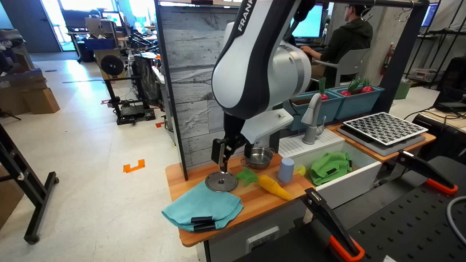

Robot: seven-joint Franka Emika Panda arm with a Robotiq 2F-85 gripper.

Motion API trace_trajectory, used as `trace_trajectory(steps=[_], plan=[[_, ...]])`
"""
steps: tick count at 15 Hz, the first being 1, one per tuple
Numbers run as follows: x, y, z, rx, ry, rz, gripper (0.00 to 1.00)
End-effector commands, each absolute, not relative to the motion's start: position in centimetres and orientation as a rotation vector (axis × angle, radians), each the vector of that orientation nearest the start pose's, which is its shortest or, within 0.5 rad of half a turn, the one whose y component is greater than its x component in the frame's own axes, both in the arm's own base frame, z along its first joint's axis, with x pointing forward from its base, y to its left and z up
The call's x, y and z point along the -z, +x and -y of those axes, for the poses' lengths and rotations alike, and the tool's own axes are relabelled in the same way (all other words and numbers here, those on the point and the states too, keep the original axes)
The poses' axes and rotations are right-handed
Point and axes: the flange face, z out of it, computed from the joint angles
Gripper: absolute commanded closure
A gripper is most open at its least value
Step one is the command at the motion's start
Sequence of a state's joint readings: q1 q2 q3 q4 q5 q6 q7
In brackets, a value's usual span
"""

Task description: Remove the carrot plushie from the pot and then cover the pot with the silver lid

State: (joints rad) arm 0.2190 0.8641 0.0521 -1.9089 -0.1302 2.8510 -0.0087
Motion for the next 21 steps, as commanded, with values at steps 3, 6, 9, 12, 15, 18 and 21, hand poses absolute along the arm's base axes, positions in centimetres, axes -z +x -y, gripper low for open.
trace_trajectory(steps=[3,6,9,12,15,18,21], plan=[[-2.2,60.0,-17.3,0.07,-3.086,0.592,0.0],[-0.9,60.3,-17.7,0.044,-3.094,0.6,0.0],[0.2,60.6,-18.0,0.027,-3.107,0.609,0.0],[1.0,60.8,-18.4,0.008,-3.119,0.62,0.0],[1.4,61.1,-19.0,0.012,-3.121,0.631,0.0],[1.4,61.6,-19.7,0.012,-3.123,0.645,0.0],[1.4,61.9,-20.4,0.01,-3.124,0.658,0.0]])
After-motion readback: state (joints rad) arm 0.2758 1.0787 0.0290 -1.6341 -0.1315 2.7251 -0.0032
